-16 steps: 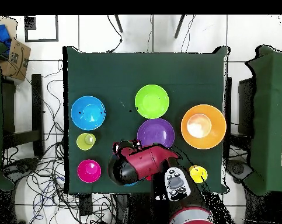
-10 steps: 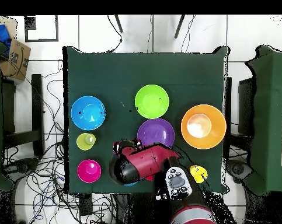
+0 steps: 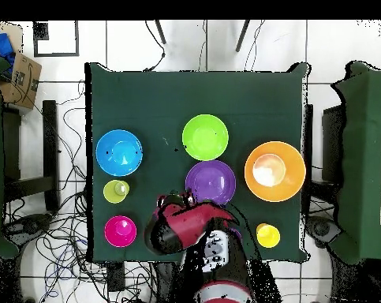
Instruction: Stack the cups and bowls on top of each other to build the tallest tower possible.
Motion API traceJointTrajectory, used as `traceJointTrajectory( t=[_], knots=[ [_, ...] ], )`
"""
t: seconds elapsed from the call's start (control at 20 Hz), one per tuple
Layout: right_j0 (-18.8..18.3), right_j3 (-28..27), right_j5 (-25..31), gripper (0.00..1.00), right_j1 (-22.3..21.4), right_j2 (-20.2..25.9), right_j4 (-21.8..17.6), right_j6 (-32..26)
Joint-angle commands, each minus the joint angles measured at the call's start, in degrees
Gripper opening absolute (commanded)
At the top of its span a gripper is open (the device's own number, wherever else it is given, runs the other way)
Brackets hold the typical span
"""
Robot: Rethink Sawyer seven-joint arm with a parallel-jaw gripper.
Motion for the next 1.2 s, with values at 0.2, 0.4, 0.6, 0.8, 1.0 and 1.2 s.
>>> traceJointTrajectory(
  t=[0.2,0.4,0.6,0.8,1.0,1.2],
  knots=[
    [12.6,-3.5,-2.9,1.00,3.2,-6.0,3.7,8.5],
    [12.7,-3.4,-3.1,1.00,3.4,-6.2,4.2,8.0],
    [12.7,-3.4,-2.8,1.00,3.1,-6.0,4.4,7.6],
    [13.3,-3.2,-2.7,1.00,3.1,-6.3,4.7,7.8],
    [13.3,-3.3,-2.2,1.00,2.8,-6.2,4.9,7.6],
    [13.3,-3.5,-2.0,1.00,3.0,-6.1,5.0,7.5]
  ],
)
